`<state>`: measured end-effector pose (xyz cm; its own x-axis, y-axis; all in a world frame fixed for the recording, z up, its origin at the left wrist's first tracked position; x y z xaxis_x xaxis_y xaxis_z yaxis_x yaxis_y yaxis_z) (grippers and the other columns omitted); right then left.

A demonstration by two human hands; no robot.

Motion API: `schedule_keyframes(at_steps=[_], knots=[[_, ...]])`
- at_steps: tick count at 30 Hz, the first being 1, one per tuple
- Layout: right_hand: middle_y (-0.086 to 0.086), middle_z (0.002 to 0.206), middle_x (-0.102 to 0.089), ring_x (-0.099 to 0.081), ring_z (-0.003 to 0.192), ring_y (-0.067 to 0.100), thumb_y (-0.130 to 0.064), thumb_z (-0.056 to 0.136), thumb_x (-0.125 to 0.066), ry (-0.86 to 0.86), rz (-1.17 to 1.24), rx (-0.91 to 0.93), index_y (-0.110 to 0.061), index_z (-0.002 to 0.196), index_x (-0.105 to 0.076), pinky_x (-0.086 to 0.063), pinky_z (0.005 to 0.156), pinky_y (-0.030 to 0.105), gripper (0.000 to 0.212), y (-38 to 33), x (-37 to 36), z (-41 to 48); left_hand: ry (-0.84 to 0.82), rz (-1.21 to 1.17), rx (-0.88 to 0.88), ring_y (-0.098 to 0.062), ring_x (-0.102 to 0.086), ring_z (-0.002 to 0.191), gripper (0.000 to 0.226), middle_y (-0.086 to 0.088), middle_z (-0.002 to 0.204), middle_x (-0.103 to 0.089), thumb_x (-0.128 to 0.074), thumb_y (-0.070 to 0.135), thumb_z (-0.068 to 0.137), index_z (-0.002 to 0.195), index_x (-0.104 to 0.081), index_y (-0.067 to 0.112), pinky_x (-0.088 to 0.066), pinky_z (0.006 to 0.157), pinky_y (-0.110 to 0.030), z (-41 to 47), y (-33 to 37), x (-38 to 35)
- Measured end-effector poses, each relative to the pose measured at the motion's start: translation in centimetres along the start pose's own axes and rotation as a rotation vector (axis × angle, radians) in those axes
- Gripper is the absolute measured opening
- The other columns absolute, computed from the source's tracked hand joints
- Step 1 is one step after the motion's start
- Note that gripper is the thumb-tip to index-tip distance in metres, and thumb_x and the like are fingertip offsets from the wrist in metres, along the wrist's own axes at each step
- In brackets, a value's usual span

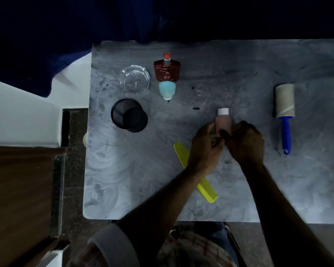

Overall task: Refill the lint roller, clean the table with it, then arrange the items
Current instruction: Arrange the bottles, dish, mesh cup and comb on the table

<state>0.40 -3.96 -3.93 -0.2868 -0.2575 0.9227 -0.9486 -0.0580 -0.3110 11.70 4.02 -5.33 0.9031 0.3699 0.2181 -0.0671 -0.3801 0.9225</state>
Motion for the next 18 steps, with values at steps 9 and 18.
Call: schedule_keyframes(at_steps=[9, 18], knots=[[0.001, 0.092, -0.068, -0.067, 0.089, 0.030, -0.031, 0.080, -0.073, 0.058, 0.261, 0.195, -0.022, 0.100, -0.055, -0.053, 0.070, 0.036, 0.028, -4.5, 2.0, -1.8, 0.040, -0.541, 0.274, -0.012, -0.075, 0.106, 0.040, -0.010, 0.123, -0.073, -0.059, 0.012, 0.094, 0.134, -0.059, 0.013, -0.065, 0.090, -0.037, -1.7, 0.5, 2.0], [0.000, 0.111, -0.061, -0.063, 0.095, 0.016, -0.036, 0.087, -0.066, -0.012, 0.246, 0.742, -0.018, 0.110, -0.065, -0.054, 0.077, 0.037, 0.030, -14.7, 1.5, -0.5, 0.285, -0.238, -0.017, -0.024, -0.076, 0.104, 0.067, -0.008, 0.114, -0.076, -0.063, 0.009, 0.093, 0.155, -0.039, 0.015, -0.062, 0.094, -0.053, -2.5, -1.0, 12.0]])
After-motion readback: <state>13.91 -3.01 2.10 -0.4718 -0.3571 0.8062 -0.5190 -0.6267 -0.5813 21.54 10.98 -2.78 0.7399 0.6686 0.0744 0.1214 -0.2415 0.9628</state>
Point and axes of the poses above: each hand's wrist, its own z-axis towards the middle knuckle, its own x-axis out of the back of the hand, y = z × x, the point moved 4 cm from there along z, towards the middle knuckle
